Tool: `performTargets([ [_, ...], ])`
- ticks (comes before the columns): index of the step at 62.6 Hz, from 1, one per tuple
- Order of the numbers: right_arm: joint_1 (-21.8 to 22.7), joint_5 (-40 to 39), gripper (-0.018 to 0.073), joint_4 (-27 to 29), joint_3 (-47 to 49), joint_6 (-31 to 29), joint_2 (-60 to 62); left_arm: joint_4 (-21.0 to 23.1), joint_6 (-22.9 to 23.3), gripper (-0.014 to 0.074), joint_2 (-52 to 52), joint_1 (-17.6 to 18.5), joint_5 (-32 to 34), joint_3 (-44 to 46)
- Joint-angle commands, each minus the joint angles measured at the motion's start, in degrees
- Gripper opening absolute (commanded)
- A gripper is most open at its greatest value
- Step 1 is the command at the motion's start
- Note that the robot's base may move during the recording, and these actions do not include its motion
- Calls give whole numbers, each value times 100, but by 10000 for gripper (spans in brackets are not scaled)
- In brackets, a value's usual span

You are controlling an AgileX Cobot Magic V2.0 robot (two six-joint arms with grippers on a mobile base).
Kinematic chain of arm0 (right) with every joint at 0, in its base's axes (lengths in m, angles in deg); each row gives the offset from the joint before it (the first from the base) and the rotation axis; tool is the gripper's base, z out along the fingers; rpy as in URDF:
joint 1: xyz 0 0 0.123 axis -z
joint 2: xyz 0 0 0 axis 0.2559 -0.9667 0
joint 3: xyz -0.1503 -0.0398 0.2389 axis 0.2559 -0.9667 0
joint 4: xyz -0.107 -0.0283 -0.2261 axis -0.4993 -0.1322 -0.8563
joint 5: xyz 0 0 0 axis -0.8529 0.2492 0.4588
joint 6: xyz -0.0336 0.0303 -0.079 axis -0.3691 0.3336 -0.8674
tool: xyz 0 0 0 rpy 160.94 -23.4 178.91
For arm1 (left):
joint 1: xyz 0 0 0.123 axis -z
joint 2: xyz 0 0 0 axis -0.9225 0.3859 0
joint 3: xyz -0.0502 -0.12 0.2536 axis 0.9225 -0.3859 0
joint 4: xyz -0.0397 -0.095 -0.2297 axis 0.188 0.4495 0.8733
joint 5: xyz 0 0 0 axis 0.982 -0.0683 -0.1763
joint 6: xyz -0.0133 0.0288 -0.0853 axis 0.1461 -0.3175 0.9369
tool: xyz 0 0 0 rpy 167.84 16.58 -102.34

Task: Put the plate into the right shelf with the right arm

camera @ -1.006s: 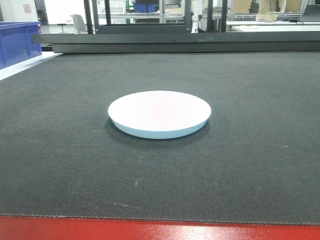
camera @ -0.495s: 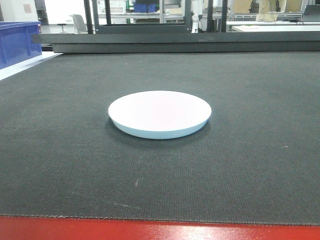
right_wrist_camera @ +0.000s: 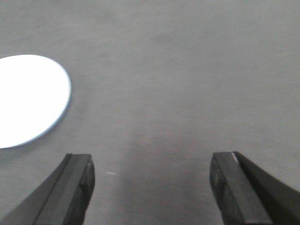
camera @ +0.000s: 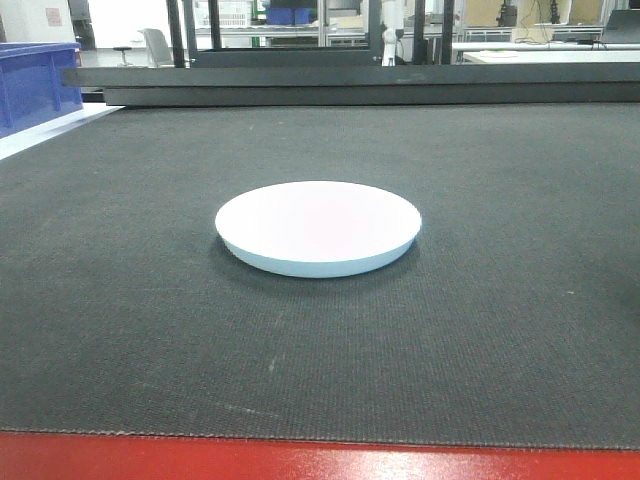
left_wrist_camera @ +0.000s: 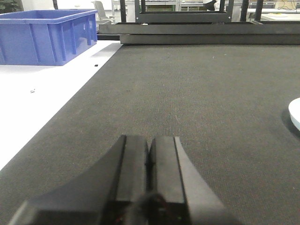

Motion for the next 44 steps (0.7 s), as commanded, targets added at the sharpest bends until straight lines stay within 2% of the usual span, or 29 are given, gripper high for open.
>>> performTargets([
  [1, -452, -229, 610, -193, 663, 520, -563, 12, 14, -47, -56, 1, 460, -24],
  [8, -1118, -81, 610, -583, 1239, 1339, -1409, 12, 14, -47, -56, 1, 460, -24],
  [22, -1940, 161, 610, -1336, 2299, 2654, -2876, 12, 14, -47, -56, 1, 460, -24],
  [28, -2139, 196, 610, -1499, 2677, 2874, -3452, 12, 14, -47, -56, 1, 460, -24],
  [44, -2349, 565, 610, -1755, 3583, 2874, -4734, 12, 14, -47, -56, 1, 460, -24],
])
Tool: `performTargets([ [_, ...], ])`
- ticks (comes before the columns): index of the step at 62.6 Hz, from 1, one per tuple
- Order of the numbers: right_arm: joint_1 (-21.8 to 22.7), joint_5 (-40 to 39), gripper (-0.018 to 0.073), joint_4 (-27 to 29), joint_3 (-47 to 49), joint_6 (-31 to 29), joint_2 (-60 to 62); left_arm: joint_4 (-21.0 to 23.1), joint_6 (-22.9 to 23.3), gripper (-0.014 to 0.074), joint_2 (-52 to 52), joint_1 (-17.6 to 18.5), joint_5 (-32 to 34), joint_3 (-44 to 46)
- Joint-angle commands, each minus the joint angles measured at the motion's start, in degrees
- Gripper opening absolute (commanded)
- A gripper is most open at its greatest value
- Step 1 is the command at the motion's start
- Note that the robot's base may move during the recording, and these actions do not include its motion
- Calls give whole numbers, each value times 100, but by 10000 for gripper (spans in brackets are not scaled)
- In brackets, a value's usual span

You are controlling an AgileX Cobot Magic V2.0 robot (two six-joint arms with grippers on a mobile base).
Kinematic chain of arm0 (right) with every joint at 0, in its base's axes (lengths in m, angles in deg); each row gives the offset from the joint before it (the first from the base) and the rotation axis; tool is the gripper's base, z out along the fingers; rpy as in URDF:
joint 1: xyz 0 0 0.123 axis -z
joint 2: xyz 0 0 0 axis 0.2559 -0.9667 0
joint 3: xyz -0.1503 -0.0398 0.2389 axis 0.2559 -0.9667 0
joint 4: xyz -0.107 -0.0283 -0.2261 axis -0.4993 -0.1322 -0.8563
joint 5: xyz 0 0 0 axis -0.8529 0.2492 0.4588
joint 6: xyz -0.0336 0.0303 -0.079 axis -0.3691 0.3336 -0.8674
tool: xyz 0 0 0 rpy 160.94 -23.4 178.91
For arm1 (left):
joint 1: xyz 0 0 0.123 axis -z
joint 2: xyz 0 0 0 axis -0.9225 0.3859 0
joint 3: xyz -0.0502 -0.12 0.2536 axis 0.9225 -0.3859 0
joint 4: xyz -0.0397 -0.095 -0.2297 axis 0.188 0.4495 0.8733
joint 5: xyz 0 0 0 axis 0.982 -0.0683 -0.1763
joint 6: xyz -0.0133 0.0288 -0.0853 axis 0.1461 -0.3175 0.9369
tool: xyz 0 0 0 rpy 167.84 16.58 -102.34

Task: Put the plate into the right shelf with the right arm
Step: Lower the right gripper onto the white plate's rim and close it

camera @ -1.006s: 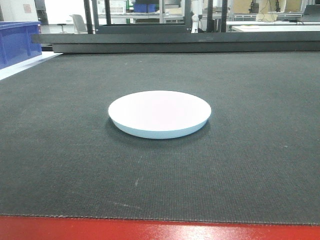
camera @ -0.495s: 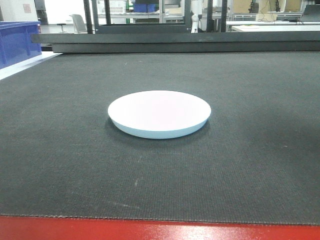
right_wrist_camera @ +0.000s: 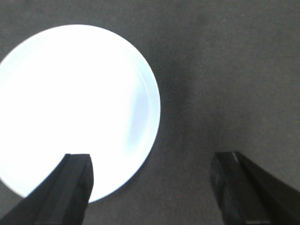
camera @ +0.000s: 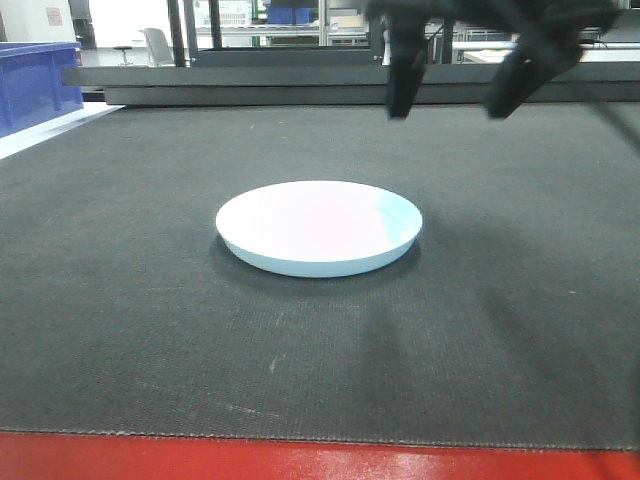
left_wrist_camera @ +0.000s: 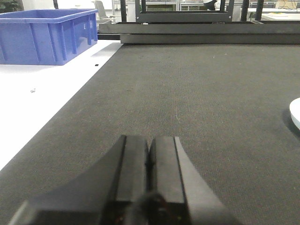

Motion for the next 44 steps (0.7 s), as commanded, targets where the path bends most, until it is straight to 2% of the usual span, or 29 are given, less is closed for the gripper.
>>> performTargets([
  [1, -15, -96, 610, -218, 454, 23, -88, 12, 14, -47, -56, 1, 460, -24],
  [16, -9, -157, 600, -236, 674, 23, -725, 12, 14, -47, -56, 1, 460, -24],
  [34, 2, -564, 426, -244, 674, 23, -1188, 12, 14, -47, -56, 1, 460, -24],
  [44, 2, -681, 408, -399, 674, 18, -1372, 12, 14, -47, -56, 1, 460, -24],
])
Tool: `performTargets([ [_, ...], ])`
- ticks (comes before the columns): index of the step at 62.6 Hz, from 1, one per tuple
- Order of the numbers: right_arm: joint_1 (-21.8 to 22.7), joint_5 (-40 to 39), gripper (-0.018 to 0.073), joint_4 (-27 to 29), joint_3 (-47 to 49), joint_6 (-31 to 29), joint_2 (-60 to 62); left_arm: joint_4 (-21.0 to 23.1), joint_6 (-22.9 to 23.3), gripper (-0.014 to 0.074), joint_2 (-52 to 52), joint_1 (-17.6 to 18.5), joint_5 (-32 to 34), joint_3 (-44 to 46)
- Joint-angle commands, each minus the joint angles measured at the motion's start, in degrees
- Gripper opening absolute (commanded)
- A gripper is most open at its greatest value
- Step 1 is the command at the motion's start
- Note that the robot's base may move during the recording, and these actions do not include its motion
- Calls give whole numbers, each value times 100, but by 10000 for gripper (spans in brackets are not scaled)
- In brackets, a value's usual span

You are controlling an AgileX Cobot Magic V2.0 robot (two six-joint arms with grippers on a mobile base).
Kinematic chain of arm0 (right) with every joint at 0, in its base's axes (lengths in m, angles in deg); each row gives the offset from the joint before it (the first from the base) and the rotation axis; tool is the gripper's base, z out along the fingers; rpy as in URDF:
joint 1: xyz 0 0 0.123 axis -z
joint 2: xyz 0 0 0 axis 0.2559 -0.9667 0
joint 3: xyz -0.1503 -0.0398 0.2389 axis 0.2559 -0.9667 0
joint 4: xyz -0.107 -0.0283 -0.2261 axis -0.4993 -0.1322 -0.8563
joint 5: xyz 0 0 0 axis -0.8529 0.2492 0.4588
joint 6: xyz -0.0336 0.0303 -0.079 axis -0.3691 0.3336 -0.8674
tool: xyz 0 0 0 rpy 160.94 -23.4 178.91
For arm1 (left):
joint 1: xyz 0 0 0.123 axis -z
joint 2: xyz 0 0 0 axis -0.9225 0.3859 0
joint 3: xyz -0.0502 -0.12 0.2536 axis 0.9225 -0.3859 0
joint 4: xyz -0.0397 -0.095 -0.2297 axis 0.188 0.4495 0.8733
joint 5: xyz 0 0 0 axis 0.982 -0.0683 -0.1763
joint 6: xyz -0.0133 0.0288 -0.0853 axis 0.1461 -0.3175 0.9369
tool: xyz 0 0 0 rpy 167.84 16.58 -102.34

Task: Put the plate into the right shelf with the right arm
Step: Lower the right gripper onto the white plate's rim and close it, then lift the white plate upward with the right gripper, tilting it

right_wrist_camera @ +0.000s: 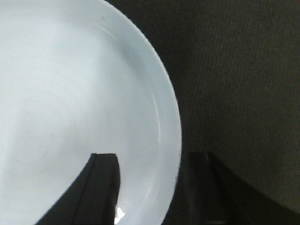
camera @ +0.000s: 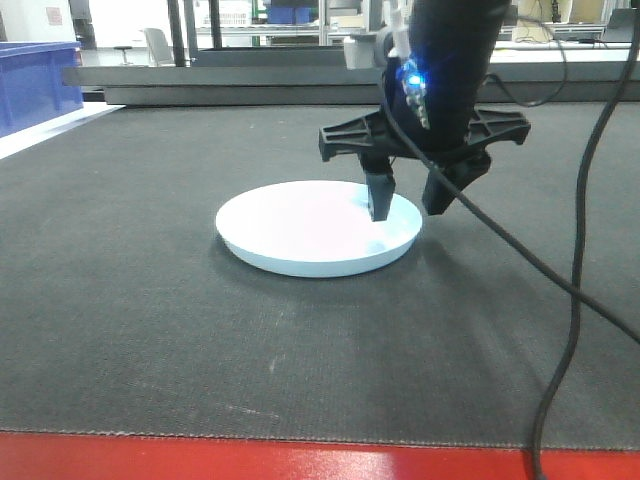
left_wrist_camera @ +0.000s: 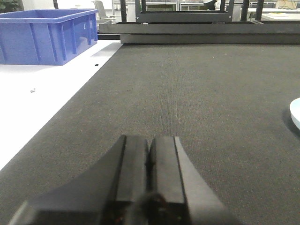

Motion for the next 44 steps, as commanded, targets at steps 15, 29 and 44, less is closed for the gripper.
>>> performTargets([
  [15, 28, -321, 345, -332, 200, 8, 88, 12, 14, -47, -56, 1, 460, -24],
  [29, 35, -374, 47, -335, 200, 8, 80, 12, 14, -47, -56, 1, 460, -24],
  [44, 30, -316, 55, -335, 174, 8, 390, 12, 14, -47, -56, 1, 460, -24],
])
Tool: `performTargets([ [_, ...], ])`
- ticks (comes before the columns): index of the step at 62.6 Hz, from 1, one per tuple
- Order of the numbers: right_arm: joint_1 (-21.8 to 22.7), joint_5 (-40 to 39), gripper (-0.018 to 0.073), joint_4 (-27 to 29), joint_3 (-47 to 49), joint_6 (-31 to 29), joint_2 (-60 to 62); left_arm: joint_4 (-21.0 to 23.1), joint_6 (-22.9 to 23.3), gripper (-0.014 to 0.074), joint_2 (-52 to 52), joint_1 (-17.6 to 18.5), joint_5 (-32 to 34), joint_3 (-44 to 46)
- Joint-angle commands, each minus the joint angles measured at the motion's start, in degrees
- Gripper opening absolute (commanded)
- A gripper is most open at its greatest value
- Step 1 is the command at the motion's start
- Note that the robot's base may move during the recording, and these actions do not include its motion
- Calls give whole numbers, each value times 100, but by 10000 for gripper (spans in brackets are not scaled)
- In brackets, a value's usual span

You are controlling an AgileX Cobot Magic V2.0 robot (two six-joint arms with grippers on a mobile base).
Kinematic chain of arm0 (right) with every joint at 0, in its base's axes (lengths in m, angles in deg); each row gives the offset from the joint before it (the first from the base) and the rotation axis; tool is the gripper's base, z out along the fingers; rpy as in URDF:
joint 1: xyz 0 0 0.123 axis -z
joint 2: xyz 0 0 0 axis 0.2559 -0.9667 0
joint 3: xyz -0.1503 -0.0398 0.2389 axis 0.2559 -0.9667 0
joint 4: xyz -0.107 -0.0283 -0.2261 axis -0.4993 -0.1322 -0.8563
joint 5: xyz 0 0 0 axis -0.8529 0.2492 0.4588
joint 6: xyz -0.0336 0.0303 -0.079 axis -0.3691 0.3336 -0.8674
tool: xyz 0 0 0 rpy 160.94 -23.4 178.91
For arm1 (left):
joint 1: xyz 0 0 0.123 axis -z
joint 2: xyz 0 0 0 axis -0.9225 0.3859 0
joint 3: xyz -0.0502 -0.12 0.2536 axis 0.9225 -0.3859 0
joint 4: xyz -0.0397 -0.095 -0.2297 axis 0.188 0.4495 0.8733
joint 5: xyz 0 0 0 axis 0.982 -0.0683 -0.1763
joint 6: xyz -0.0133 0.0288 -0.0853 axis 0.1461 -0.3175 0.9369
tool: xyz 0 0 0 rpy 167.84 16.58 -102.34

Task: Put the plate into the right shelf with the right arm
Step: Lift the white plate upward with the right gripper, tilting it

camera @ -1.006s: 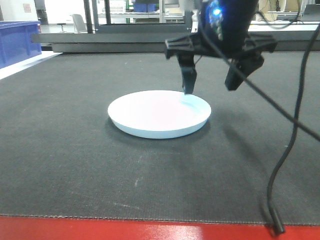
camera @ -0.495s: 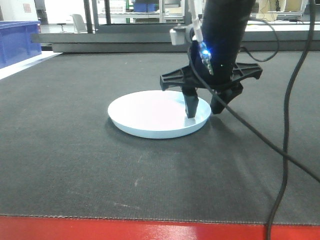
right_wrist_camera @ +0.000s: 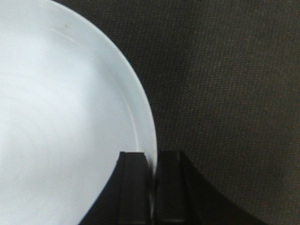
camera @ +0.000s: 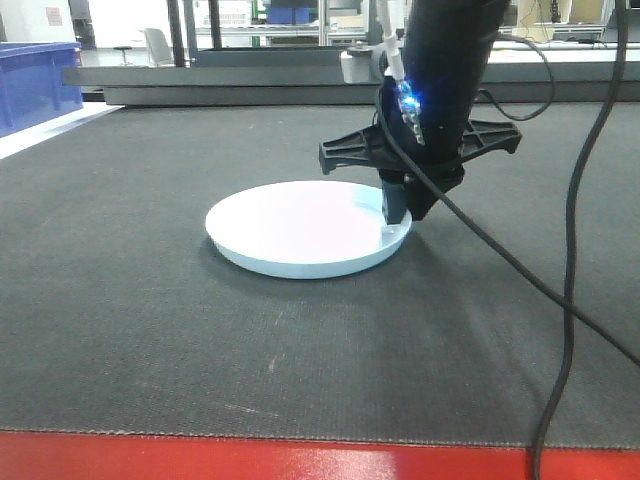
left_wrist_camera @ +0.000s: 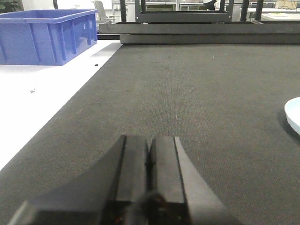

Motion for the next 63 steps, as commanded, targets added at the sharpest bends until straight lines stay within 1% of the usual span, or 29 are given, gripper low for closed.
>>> performTargets([
  [1, 17, -68, 55, -109, 95, -70, 585, 12, 14, -47, -56, 1, 460, -24],
  [6, 17, -147, 55, -113, -103, -70, 880, 12, 14, -47, -56, 1, 460, -24],
  [16, 75, -680, 55, -113, -975, -70, 1791, 12, 14, -47, -56, 1, 460, -24],
  [32, 172, -1470, 55, -191, -2476, -76, 3627, 12, 14, -47, -56, 1, 460, -24],
  [39, 177, -1767, 55, -202, -3034, -214, 4413, 12, 14, -47, -56, 1, 460, -24],
  [51, 177, -1897, 55, -344, -3822, -472, 5822, 12, 14, -47, -56, 1, 460, -24],
  [63, 177, -1880, 55, -428, -4256, -816, 7073, 12, 14, -47, -56, 1, 460, -24],
])
